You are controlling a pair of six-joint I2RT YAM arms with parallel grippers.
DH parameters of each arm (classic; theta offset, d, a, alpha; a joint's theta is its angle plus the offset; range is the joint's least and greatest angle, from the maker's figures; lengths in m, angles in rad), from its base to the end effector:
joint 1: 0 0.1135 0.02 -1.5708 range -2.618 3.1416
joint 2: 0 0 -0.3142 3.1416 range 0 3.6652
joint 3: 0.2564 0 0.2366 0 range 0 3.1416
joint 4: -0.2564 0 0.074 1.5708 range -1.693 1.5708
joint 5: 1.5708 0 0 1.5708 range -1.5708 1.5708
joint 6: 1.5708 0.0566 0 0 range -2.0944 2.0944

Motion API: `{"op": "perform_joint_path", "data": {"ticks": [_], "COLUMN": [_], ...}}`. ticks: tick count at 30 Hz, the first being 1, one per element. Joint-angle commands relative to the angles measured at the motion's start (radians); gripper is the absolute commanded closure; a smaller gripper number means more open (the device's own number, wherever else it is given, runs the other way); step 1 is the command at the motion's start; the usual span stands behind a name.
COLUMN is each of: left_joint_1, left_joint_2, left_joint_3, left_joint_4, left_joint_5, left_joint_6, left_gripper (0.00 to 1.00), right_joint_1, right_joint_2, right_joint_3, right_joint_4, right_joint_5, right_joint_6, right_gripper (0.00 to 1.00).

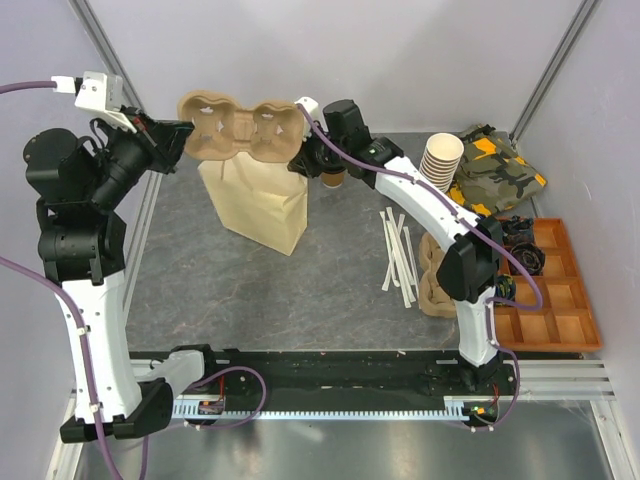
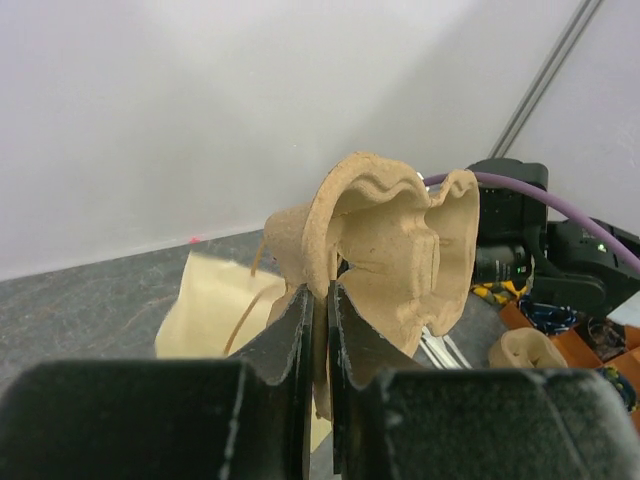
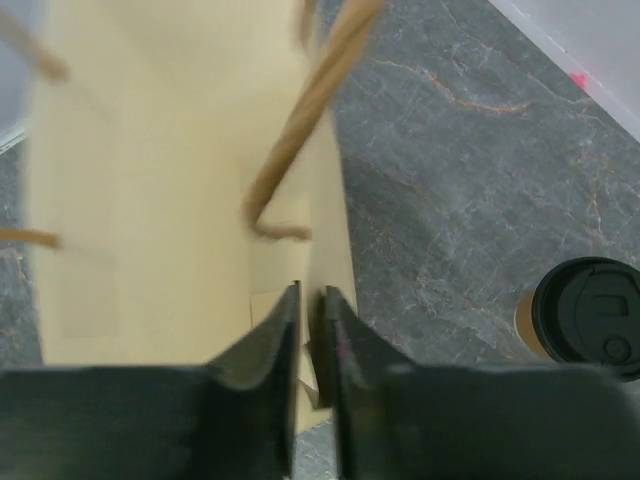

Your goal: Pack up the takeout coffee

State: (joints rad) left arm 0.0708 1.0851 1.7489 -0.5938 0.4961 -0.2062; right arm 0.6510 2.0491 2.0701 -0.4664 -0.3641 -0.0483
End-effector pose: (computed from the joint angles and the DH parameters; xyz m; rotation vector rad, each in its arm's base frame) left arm 0.1417 -0.0170 0.5883 0.1932 1.5160 -0.4797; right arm 0.3908 0.3231 0.4026 -0.9266 1.8459 0.7447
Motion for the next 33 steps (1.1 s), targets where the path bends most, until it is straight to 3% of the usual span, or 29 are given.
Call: {"op": "perform_joint_path", "data": {"ticks": [1, 3, 8, 14, 21, 30, 31, 33], "left_joint_1": [0.021, 0.026, 0.030, 0.034, 0.037, 0.040, 0.040, 0.040], "left_joint_2": [0.012, 0.012, 0.015, 0.032, 0.038, 0.039, 0.036, 0.035], "left_joint_3": [0.043, 0.043, 0.038, 0.011, -0.061, -0.100, -0.103, -0.106], "left_joint_4": [0.054, 0.061, 0.086, 0.115, 0.143, 0.152, 0.149, 0.143], "left_joint_5": [-0.021, -0.039, -0.070, -0.059, -0.042, -0.042, -0.047, -0.050], "left_joint_6": [-0.065, -0.068, -0.075, -0.110, -0.148, -0.144, -0.139, -0.124], "left_gripper": [0.98, 0.98, 0.98, 0.98, 0.98, 0.98, 0.98, 0.98], "right_joint_1": [0.004, 0.006, 0.004, 0.021, 0.071, 0.105, 0.107, 0.111], "right_joint_2": [-0.064, -0.095, -0.260, -0.488, -0.693, -0.750, -0.753, -0.756], "right_joint_3": [-0.001, -0.007, -0.109, -0.387, -0.726, -0.760, -0.760, -0.763], "right_joint_4": [0.015, 0.002, 0.002, 0.029, 0.037, 0.022, 0.018, 0.014], "right_joint_5": [-0.001, -0.004, 0.036, 0.106, 0.373, 0.528, 0.530, 0.518], "right_joint_6": [0.022, 0.039, 0.114, 0.261, 0.452, 0.493, 0.502, 0.519], "right_gripper": [0.92, 1.00, 1.00, 1.00, 1.00, 1.00, 0.97, 0.77]}}
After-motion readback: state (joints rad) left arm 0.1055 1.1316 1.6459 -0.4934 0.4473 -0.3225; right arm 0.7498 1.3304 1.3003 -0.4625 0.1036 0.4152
